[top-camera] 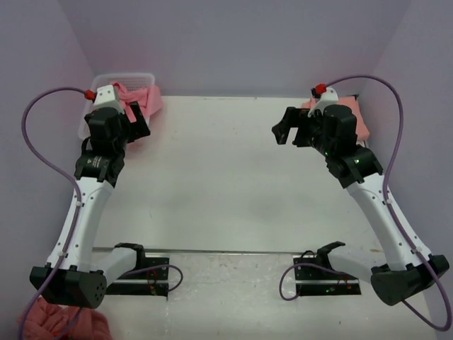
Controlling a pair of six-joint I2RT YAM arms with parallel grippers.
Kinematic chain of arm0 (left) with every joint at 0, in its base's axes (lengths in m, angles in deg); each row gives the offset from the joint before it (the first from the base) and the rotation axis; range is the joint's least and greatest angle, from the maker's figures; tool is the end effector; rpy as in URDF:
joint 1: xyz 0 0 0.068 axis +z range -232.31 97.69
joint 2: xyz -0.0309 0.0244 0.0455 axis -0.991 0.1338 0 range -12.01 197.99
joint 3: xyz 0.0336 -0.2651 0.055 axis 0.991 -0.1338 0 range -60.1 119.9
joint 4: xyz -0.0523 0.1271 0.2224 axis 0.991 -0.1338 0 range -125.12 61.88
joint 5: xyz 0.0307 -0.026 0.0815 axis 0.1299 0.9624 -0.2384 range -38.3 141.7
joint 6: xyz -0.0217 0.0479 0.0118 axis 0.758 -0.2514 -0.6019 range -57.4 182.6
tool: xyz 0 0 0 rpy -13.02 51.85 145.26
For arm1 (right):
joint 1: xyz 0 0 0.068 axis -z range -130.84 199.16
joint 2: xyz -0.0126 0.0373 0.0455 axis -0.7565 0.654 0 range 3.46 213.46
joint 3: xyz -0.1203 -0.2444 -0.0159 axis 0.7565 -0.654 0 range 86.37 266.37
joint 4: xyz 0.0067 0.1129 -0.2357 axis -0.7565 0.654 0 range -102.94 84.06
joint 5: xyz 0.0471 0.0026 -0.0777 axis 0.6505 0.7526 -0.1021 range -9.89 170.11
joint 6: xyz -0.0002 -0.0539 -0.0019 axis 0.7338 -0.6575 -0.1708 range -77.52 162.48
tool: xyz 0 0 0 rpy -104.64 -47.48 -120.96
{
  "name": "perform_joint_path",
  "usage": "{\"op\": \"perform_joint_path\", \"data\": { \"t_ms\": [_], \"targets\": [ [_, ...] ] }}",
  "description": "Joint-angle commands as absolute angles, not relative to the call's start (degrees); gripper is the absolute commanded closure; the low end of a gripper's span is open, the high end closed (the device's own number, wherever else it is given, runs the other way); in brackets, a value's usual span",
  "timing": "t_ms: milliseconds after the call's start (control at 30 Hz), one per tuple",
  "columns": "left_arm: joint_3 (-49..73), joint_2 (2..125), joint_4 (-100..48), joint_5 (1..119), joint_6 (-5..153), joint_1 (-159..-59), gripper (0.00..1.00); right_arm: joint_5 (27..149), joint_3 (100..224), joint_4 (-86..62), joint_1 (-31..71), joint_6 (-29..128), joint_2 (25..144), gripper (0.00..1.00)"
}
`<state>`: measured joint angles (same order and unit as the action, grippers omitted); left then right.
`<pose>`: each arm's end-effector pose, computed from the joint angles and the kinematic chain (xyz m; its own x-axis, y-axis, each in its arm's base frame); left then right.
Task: Fold and stack the t-shirts
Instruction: Grab crumpled tshirt from bin with the left arm
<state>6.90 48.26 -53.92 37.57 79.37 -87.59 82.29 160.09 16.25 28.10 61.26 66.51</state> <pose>0.2278 -0.0123 0.3957 -0.2710 -0.2561 -0.9279 -0.2284 0.9535 -0.1964 0.2178 0.0852 0.4184 -0.4072 0.1880 -0.8938 -0.2762 0.9074 0.3167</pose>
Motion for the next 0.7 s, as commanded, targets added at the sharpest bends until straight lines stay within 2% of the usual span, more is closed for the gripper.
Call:
{"op": "perform_joint_path", "data": {
  "t_ms": [0,167,300,433,667],
  "targets": [
    [10.2,53.52,-52.64,31.67,77.63,-87.67,0.0,77.06,163.62,17.02,27.89,60.4,69.9,0.01],
    [23.17,67.33,-59.21,23.69,74.55,-87.06,0.0,81.76,166.09,17.92,27.72,61.02,71.14,0.01],
    [30.32,77.87,-57.66,29.98,75.25,-83.28,0.0,83.36,164.42,17.64,27.45,63.39,68.94,0.01],
    [38.84,87.37,-56.51,29.38,76.83,-80.4,0.13,83.54,162.75,18.17,26.66,63.4,66.39,0.01],
    [51.86,106.69,-49.75,30.25,71.75,-77.22,0.06,85.38,160.91,20.37,25.08,64.71,63.23,0.01]
  ]
}}
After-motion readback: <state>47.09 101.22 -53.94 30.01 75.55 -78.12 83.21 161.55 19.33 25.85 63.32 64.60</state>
